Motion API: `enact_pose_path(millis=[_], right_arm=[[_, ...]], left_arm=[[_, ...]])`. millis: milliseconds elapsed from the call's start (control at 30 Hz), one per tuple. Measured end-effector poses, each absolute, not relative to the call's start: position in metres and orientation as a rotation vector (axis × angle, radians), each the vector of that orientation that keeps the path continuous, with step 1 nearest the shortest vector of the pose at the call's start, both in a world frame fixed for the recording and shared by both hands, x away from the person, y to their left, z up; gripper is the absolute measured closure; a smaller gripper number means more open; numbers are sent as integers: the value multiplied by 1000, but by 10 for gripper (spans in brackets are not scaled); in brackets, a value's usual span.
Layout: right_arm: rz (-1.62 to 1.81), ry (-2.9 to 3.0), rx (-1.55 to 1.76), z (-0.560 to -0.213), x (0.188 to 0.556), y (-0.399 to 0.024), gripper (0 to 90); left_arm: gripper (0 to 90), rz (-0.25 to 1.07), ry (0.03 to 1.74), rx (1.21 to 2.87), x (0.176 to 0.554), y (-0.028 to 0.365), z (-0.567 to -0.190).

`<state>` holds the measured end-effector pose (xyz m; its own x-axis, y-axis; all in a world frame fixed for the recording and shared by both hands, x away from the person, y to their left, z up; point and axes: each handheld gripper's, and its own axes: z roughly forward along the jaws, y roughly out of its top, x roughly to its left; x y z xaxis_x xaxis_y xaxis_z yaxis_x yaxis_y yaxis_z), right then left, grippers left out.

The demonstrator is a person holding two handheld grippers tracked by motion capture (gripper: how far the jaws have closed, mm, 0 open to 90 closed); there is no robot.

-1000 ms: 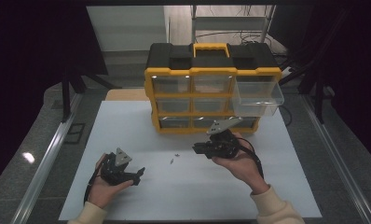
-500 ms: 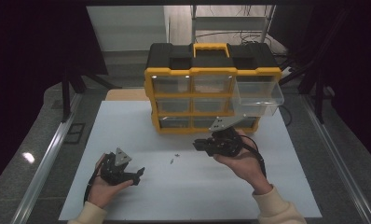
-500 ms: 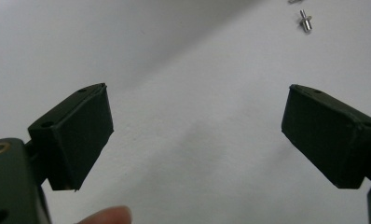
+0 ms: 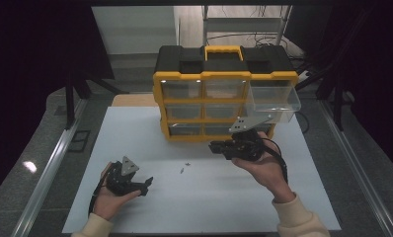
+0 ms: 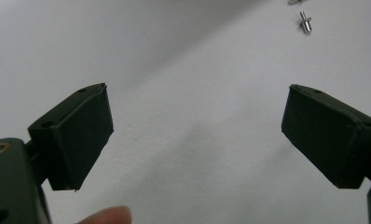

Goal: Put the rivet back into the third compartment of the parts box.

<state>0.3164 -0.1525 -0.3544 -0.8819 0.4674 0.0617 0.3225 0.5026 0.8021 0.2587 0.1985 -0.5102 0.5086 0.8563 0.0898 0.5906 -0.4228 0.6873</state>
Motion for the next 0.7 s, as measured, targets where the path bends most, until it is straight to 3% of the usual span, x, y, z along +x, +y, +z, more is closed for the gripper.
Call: enact_pose_path(millis=[700], right_arm=[[1332,2525,725,-327,325,-170,825]], left_arm=[[96,581,1179,2163,260,199,-510]])
